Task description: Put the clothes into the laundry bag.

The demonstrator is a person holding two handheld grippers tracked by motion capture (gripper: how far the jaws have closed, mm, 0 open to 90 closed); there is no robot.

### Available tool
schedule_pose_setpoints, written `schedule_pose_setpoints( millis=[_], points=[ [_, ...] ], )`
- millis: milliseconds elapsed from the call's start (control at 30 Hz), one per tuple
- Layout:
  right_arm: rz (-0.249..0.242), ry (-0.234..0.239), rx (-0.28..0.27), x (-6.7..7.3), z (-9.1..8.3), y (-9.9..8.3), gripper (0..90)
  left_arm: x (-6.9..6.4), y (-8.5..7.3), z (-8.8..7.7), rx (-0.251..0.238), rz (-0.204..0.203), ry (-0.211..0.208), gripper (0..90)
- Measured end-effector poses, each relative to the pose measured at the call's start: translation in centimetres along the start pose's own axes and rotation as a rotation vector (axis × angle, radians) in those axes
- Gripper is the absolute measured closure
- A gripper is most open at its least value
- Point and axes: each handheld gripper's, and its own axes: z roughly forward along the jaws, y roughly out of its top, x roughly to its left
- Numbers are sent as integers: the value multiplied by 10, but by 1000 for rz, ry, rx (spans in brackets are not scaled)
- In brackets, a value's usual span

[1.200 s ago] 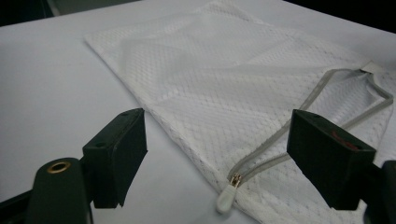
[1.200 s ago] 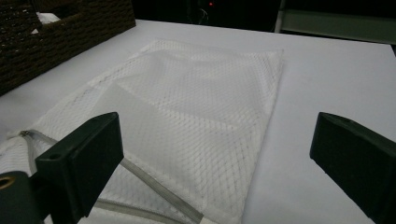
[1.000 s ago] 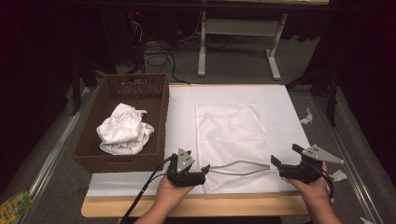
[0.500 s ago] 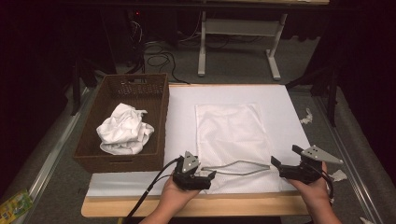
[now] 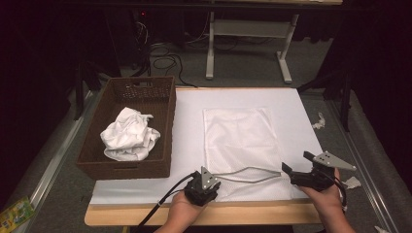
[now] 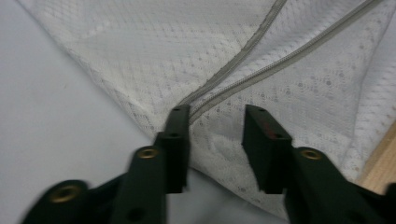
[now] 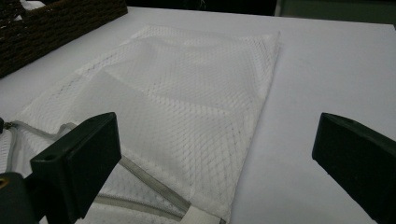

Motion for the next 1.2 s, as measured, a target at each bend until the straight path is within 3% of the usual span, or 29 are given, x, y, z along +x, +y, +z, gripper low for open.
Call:
schedule_pose_setpoints(
  millis=[133,167,200,267,367,500,600,700,733,833,867,967,1100,1200],
  points=[
    [25,-2,14,-1,2,-2,27,-5,0,1,-2,47,11,872],
    [25,-4,17,-1,3,-2,29,-4,1,1,-1,44,6,900],
    [25,-4,17,-1,3,-2,29,-4,1,1,-1,44,6,900],
    [16,-9,24,0,4,-2,31,3,2,1,1,7,-21,900],
    [28,-15,19,0,3,-2,38,11,2,-1,-1,-6,3,900],
    [30,-19,8,-1,1,-1,41,25,4,-10,-41,-57,23,900],
    [46,-30,8,-4,1,-2,43,28,4,-14,-52,-68,31,900],
    [32,-42,-2,-5,0,-1,47,28,3,-16,-63,-81,20,900],
    [32,-46,-5,-5,-1,-1,49,27,2,-18,-71,-82,9,881],
    [31,-42,2,-4,-2,-2,50,24,-1,-19,-64,-85,5,685],
    [16,-38,-1,-4,-2,-2,51,22,-3,-18,-55,-115,-30,641],
    [10,-30,-6,-3,-1,0,51,15,-2,-13,-22,-96,-38,555],
    [9,-23,-1,-3,-2,-2,51,6,-5,-9,19,-50,41,433],
    [22,-31,-14,-5,-4,-2,53,5,-7,-19,-9,-31,82,401]
  ],
)
